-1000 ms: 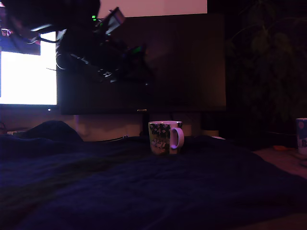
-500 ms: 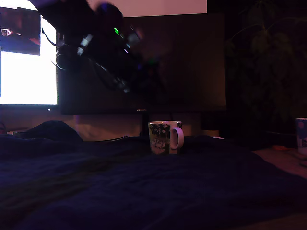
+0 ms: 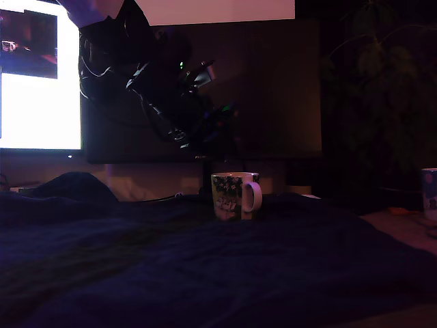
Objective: Pick up the coffee capsules on the table and drop them inside the coffee cup
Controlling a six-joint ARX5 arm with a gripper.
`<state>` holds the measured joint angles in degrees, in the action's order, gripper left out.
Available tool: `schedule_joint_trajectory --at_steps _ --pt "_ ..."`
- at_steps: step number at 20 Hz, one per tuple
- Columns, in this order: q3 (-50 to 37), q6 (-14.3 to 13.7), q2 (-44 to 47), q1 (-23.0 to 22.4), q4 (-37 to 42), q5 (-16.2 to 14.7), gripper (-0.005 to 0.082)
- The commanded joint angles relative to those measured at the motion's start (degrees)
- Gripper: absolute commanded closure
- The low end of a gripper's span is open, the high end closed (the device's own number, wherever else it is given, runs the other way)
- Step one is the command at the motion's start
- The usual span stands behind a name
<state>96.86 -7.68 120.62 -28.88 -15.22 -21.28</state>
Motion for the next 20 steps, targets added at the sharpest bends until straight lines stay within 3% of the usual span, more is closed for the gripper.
schedule_joint_trajectory --at_steps 1,9,13,20 --pt "0.15 -0.31 1.92 -0.28 0.00 -0.02 0.0576" --pt "0.15 -0.26 1.92 -0.26 -2.89 0.09 0.0567" --pt "0.15 -0.24 1.92 -0.26 -3.82 0.81 0.0406" --pt "0.15 -0.31 1.92 -0.11 -3.82 0.79 0.0416"
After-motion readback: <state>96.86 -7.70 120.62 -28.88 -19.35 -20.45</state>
